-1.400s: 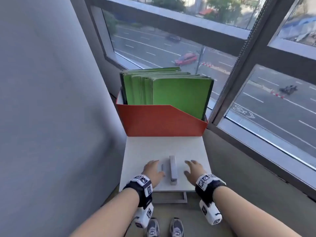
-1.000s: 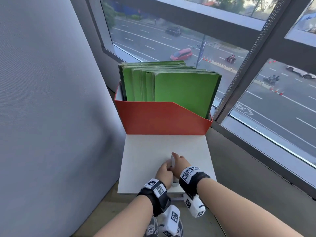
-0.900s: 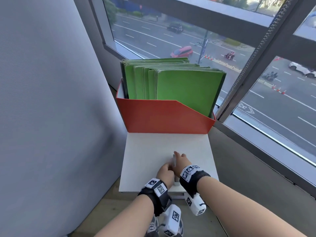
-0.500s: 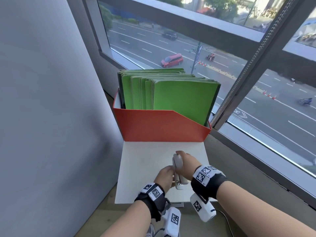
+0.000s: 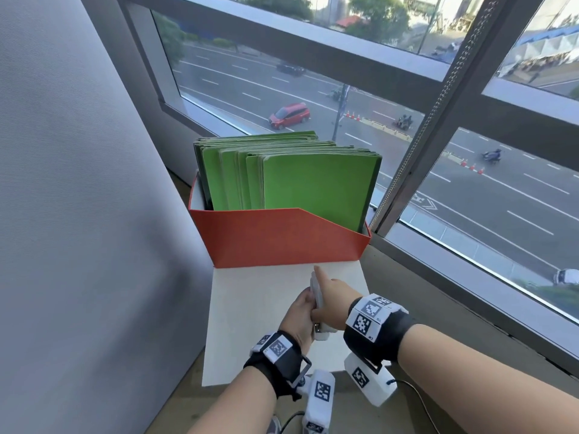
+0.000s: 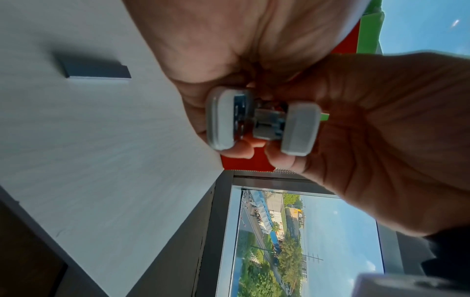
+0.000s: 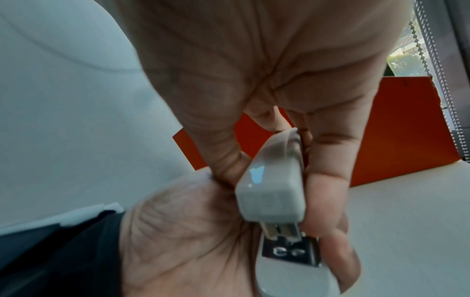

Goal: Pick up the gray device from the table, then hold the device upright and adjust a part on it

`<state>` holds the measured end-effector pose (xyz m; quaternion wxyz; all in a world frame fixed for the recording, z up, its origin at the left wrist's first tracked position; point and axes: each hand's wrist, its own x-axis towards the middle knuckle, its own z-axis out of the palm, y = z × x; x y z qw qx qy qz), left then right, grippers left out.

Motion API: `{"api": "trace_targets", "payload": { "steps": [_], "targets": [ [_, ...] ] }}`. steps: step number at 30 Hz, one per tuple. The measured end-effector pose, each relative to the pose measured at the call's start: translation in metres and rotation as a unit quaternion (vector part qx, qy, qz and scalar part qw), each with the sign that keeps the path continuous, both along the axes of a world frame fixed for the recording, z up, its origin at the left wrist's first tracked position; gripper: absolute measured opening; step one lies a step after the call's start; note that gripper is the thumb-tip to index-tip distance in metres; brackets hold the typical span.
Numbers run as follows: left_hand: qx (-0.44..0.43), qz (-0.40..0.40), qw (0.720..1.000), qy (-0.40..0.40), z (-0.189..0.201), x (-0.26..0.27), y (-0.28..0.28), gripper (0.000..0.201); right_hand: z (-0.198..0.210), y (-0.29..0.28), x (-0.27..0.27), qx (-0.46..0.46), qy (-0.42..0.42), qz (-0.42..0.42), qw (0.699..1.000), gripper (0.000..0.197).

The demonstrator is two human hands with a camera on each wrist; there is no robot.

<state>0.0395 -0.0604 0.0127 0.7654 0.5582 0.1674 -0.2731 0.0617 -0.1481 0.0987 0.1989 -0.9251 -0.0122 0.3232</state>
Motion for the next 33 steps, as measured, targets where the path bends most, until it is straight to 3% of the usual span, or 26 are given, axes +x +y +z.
{"api": "trace_targets", "payload": {
  "steps": [3,7,9,12,17,24,33],
  "targets": [
    [0.009,0.001,1.000,0.015,0.005,-0.003,0.004,0.027,0.004,0.006,0.003,-0.019,0.002,0.004,1.000,0.065],
    [0.050,0.007,0.999,0.015,-0.005,-0.008,0.016,0.029,0.023,0.001,0.013,-0.010,0.061,-0.005,0.998,0.026],
    [0.040,0.006,0.999,0.023,-0.008,-0.010,0.020,0.028,0.030,-0.003,0.019,-0.016,0.079,0.006,0.997,0.023],
    [0.036,-0.002,0.999,0.022,-0.003,-0.013,0.023,0.026,0.042,-0.005,0.028,-0.023,0.042,0.008,0.999,0.021],
    [-0.009,0.002,1.000,0.026,0.001,-0.020,0.027,0.033,0.053,-0.014,0.056,0.076,-0.021,-0.062,0.995,0.011],
    [-0.048,-0.015,0.999,0.020,0.007,-0.028,0.034,0.038,0.036,-0.018,0.079,0.187,-0.059,-0.156,0.968,0.026],
    [-0.065,-0.020,0.997,0.036,0.003,-0.038,0.046,0.039,-0.014,-0.014,0.085,0.176,0.001,-0.202,0.963,0.036]
  ]
}}
